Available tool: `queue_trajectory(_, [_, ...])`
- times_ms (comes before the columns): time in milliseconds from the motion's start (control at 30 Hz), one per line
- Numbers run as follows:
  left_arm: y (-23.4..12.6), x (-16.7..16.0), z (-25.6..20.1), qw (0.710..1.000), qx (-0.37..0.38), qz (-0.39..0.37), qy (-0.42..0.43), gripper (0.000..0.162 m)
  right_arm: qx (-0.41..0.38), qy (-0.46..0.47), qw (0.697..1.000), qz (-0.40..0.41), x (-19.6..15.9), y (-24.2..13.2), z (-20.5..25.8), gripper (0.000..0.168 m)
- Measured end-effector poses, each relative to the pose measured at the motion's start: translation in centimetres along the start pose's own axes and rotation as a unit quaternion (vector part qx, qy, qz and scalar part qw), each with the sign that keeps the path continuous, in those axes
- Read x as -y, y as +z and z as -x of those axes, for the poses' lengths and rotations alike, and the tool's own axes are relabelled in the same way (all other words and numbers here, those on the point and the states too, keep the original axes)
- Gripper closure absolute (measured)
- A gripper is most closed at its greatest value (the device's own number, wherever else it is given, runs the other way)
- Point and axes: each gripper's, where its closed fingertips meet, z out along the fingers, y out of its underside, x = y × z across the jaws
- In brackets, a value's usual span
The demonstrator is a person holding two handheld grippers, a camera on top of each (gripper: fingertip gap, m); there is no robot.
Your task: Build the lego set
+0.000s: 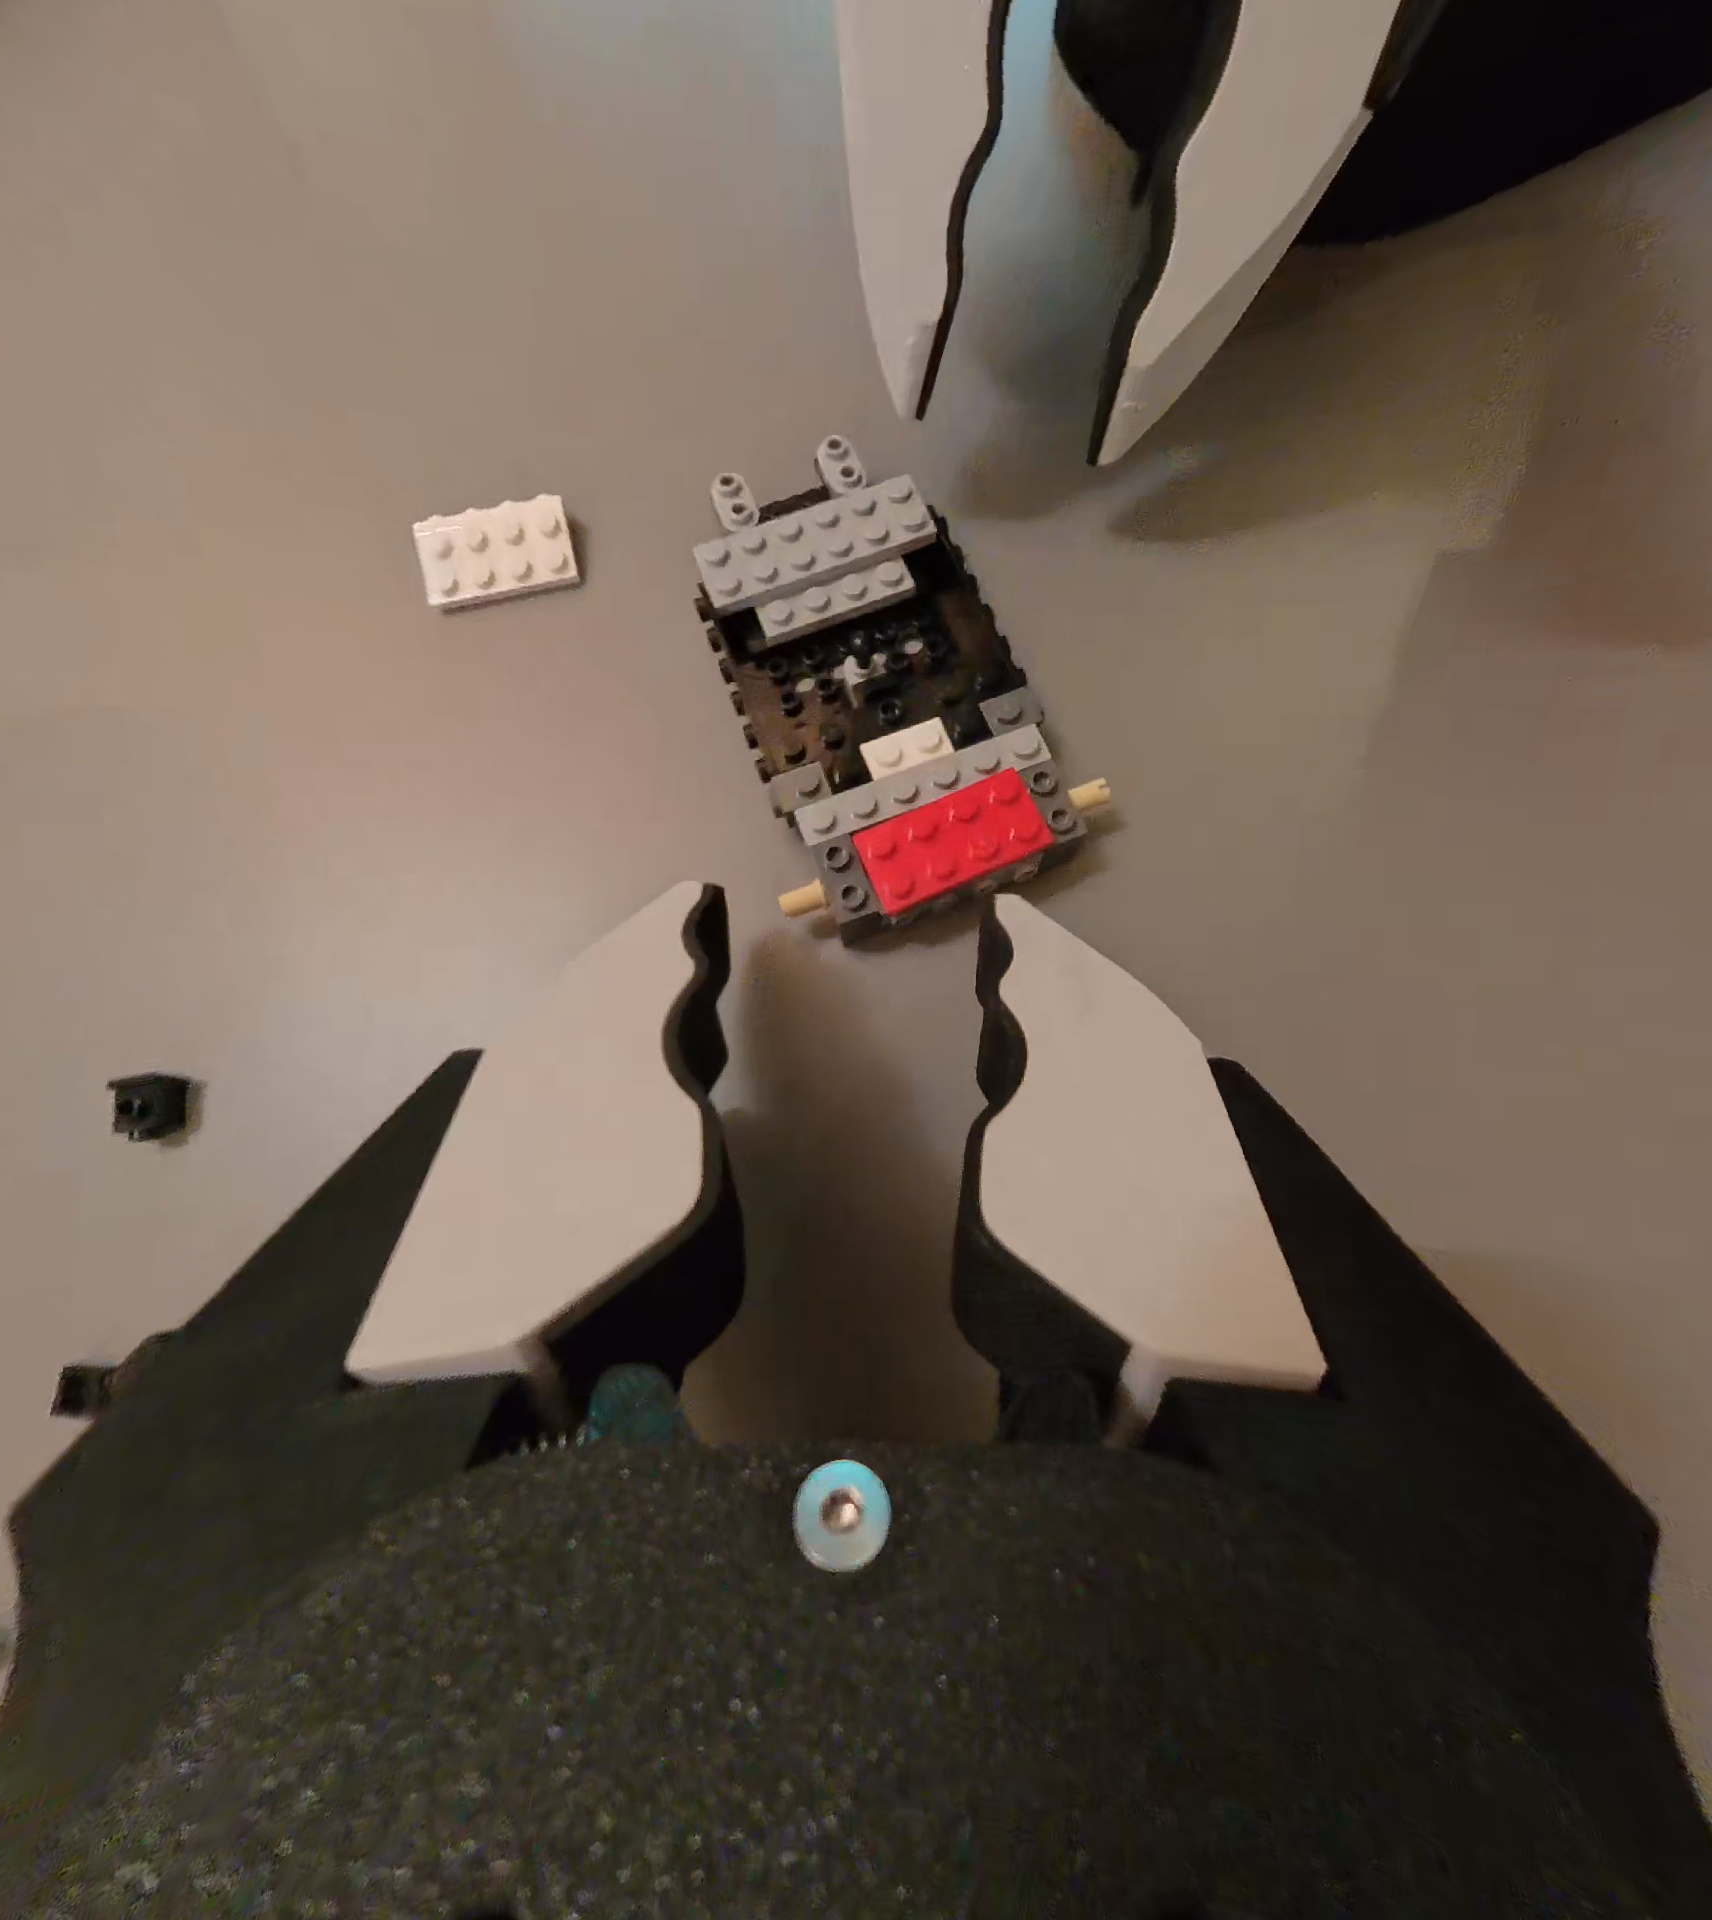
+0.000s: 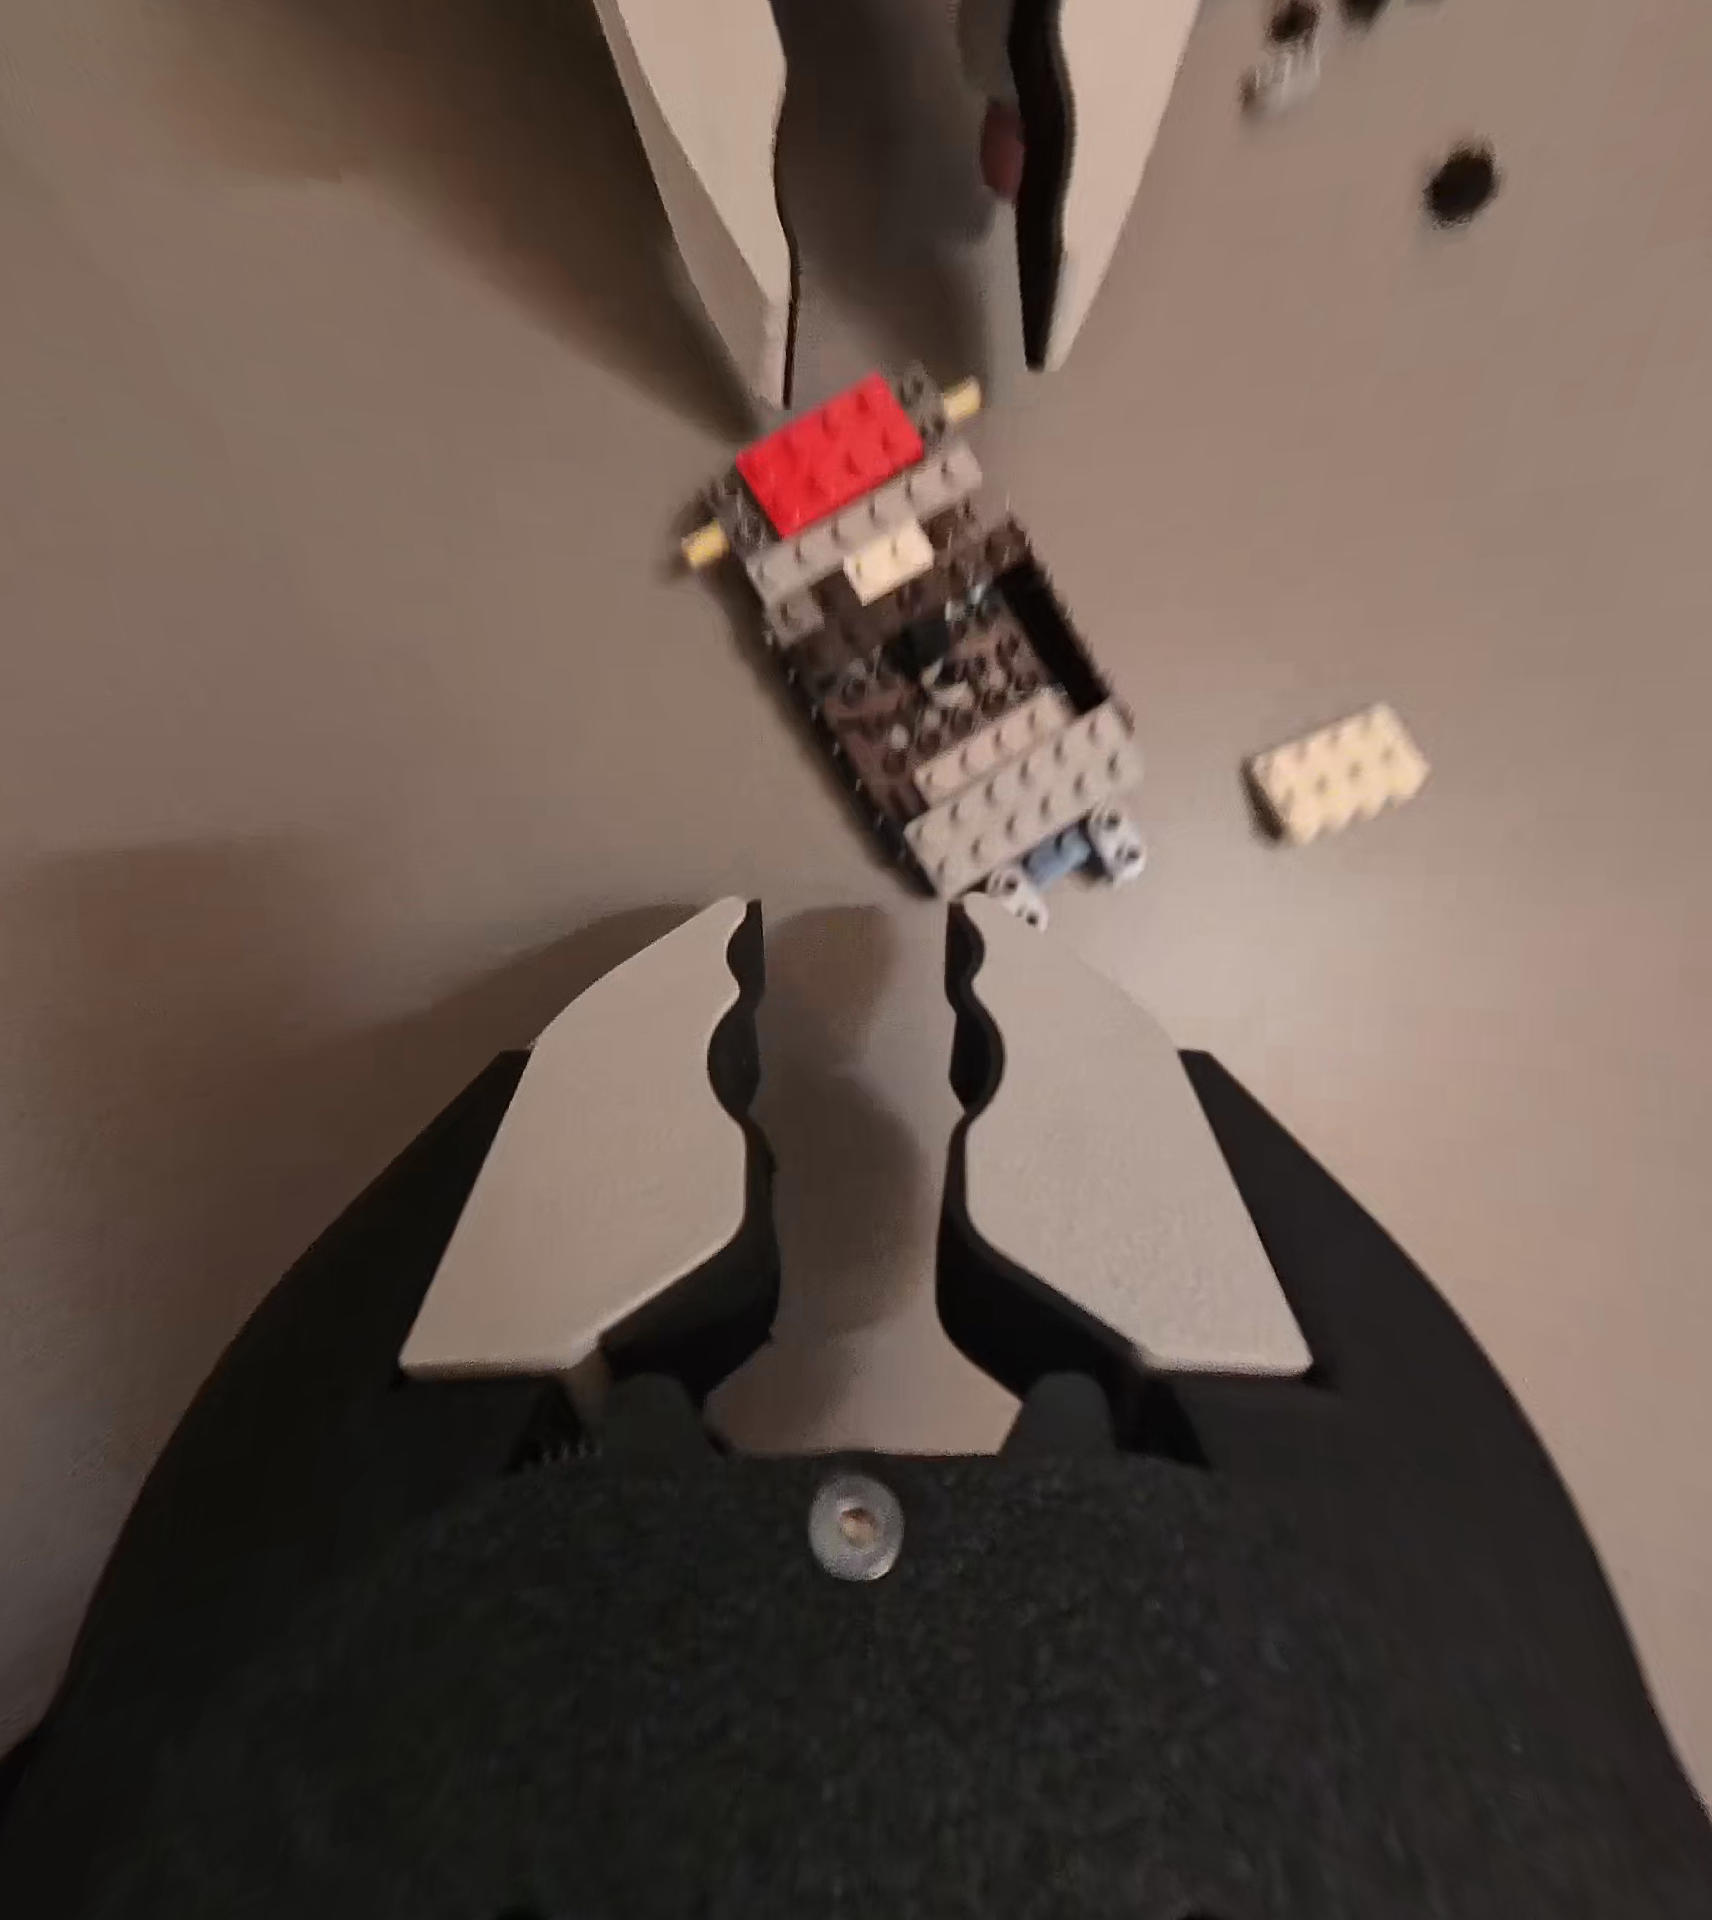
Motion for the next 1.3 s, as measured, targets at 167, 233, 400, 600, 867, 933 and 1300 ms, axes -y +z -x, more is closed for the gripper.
queue_trajectory(167, [1.0,-0.1,-1.0,0.999,-0.009,0.025,0.022,0.123,-0.017,0.084,0.996,-0.013,-0.9,0.3,0.1,0.134])
queue_trajectory(233, [1.2,0.1,-1.8,0.999,-0.014,0.032,0.035,0.127,-0.009,0.079,0.997,-0.012,-0.6,0.7,-0.3,0.134])
queue_trajectory(400, [2.1,1.0,-5.1,0.995,-0.053,0.044,0.073,0.135,0.036,0.026,0.999,-0.016,0.7,1.3,-1.9,0.132])
queue_trajectory(600, [3.6,2.6,-8.8,0.989,-0.095,0.032,0.105,0.128,0.167,-0.039,0.983,-0.064,3.2,2.0,-1.8,0.137])
queue_trajectory(867, [0.9,4.7,-5.3,0.996,-0.044,-0.035,0.068,0.121,0.075,0.054,0.988,-0.125,4.0,-0.8,-4.5,0.135])
queue_trajectory(933, [0.3,4.4,-2.8,0.997,-0.007,-0.020,0.080,0.111,0.054,0.113,0.985,-0.120,2.1,-1.7,-3.5,0.134])
queue_trajectory(1300, [3.8,1.8,-2.1,0.948,-0.159,0.179,0.210,0.080,0.062,0.249,0.954,-0.155,-2.3,-5.0,1.1,0.131])
